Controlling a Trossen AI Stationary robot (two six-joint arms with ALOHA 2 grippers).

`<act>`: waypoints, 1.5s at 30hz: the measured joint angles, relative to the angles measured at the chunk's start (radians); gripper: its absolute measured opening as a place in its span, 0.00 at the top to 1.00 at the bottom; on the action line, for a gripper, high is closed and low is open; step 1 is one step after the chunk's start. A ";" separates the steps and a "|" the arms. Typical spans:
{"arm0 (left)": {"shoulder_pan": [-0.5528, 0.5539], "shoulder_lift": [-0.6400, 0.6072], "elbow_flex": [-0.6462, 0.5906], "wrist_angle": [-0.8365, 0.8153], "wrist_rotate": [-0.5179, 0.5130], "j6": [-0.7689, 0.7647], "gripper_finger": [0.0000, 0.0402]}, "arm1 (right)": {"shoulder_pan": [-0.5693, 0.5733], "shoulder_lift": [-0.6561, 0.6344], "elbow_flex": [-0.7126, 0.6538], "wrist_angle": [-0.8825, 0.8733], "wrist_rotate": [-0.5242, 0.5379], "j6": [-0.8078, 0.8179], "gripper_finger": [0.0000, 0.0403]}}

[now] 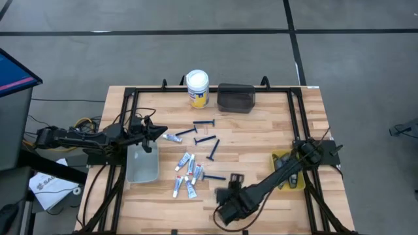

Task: Pick & Place Travel size toiletries
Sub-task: Put the black deodorant into the yellow bin

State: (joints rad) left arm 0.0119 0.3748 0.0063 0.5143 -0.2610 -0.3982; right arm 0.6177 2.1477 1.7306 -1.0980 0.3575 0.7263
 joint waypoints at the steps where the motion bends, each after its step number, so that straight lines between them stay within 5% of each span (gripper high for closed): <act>1: 0.000 0.000 0.000 0.002 0.000 0.000 1.00 | 0.005 -0.018 -0.001 -0.058 0.016 0.029 0.51; 8: 0.000 0.000 0.000 0.004 0.000 0.000 1.00 | 0.053 -0.156 -0.019 -0.471 0.092 0.335 0.51; 20: 0.000 0.000 0.000 0.004 0.000 0.000 1.00 | 0.242 -0.479 -0.453 -0.466 -0.027 0.815 0.51; 34: 0.000 0.000 0.000 0.007 0.000 0.000 1.00 | 0.498 -0.580 -0.607 -0.403 -0.125 0.810 0.51; 45: 0.000 0.000 0.000 0.010 0.000 0.000 1.00 | 0.510 -0.503 -0.608 -0.330 -0.137 0.602 0.51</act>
State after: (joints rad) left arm 0.0116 0.3752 0.0063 0.5247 -0.2611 -0.3984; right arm 1.1272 1.6450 1.1229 -1.4284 0.2205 1.3281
